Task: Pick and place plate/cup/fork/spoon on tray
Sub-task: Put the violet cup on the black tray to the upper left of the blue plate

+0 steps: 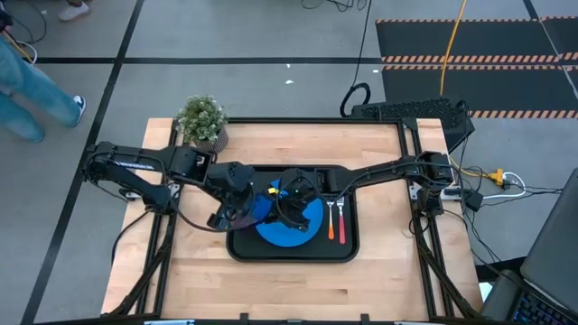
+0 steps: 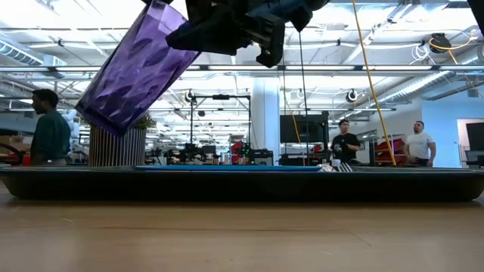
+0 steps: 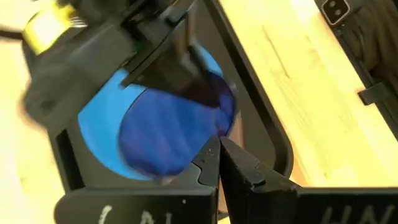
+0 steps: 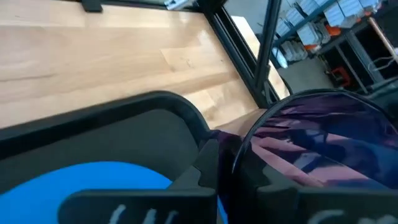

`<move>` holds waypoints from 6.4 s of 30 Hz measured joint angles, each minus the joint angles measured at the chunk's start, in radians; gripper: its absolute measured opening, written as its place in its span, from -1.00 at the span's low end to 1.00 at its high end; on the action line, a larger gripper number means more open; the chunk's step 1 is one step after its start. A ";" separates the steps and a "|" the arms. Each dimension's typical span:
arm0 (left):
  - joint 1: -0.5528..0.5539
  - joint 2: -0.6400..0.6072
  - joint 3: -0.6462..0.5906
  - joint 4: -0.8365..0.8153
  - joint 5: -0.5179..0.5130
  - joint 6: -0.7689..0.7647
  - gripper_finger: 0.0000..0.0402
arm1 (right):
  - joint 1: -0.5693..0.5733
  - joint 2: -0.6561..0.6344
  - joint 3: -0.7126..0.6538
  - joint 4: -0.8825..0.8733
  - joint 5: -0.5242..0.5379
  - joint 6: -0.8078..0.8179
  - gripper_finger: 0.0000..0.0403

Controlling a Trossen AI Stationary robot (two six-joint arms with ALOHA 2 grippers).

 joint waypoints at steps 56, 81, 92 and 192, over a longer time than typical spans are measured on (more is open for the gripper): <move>-0.040 -0.005 -0.044 -0.075 -0.070 -0.084 -0.51 | -0.002 -0.001 -0.101 0.228 -0.013 0.221 -0.08; 0.450 -0.005 -0.301 0.311 0.240 -0.090 -0.51 | 0.105 -0.526 -0.184 -0.171 0.192 0.403 -0.13; 0.537 -0.005 -0.535 0.723 0.710 -0.478 -0.51 | 0.109 -0.790 -0.527 0.242 0.230 0.400 -0.13; 0.232 0.096 -0.667 1.097 0.373 -0.805 0.14 | 0.109 -0.842 -0.597 0.354 0.303 0.441 -0.13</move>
